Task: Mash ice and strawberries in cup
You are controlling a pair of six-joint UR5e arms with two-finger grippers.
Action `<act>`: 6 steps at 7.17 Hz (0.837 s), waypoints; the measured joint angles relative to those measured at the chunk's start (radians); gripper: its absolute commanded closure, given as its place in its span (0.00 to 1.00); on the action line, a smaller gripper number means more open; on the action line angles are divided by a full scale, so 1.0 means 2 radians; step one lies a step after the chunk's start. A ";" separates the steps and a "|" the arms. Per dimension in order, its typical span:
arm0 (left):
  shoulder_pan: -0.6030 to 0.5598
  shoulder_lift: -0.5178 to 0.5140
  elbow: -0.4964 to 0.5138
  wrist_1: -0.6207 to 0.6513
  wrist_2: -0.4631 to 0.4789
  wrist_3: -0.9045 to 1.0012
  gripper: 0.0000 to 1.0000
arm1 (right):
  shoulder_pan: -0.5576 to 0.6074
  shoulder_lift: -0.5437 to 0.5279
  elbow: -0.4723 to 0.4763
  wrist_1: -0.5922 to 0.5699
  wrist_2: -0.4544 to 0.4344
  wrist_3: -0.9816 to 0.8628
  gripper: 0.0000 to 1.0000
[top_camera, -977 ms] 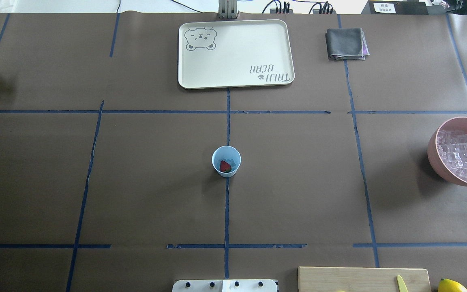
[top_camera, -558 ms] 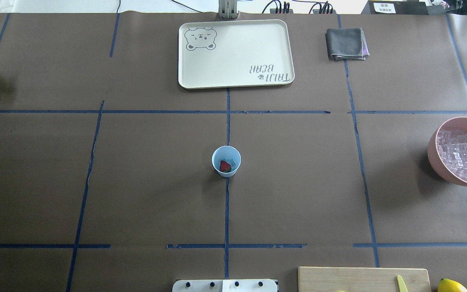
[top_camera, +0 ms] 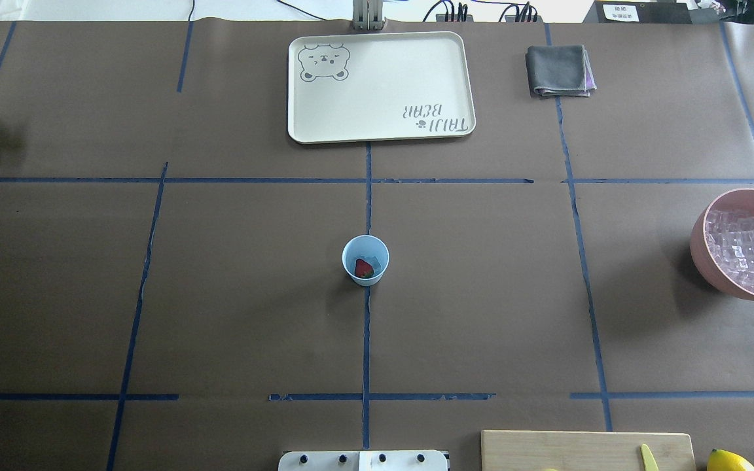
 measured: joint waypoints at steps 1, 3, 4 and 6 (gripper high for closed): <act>0.000 0.000 0.000 -0.002 0.000 0.000 0.00 | 0.000 -0.002 0.006 -0.001 0.002 0.000 0.00; -0.001 0.003 -0.004 -0.021 0.000 0.001 0.00 | 0.003 -0.004 0.009 -0.003 0.003 0.001 0.00; -0.001 0.005 -0.011 -0.027 0.001 0.001 0.00 | 0.004 -0.005 0.008 -0.003 0.002 0.001 0.00; 0.000 0.007 -0.027 -0.027 0.002 -0.005 0.00 | 0.007 -0.011 0.009 -0.003 0.003 0.001 0.00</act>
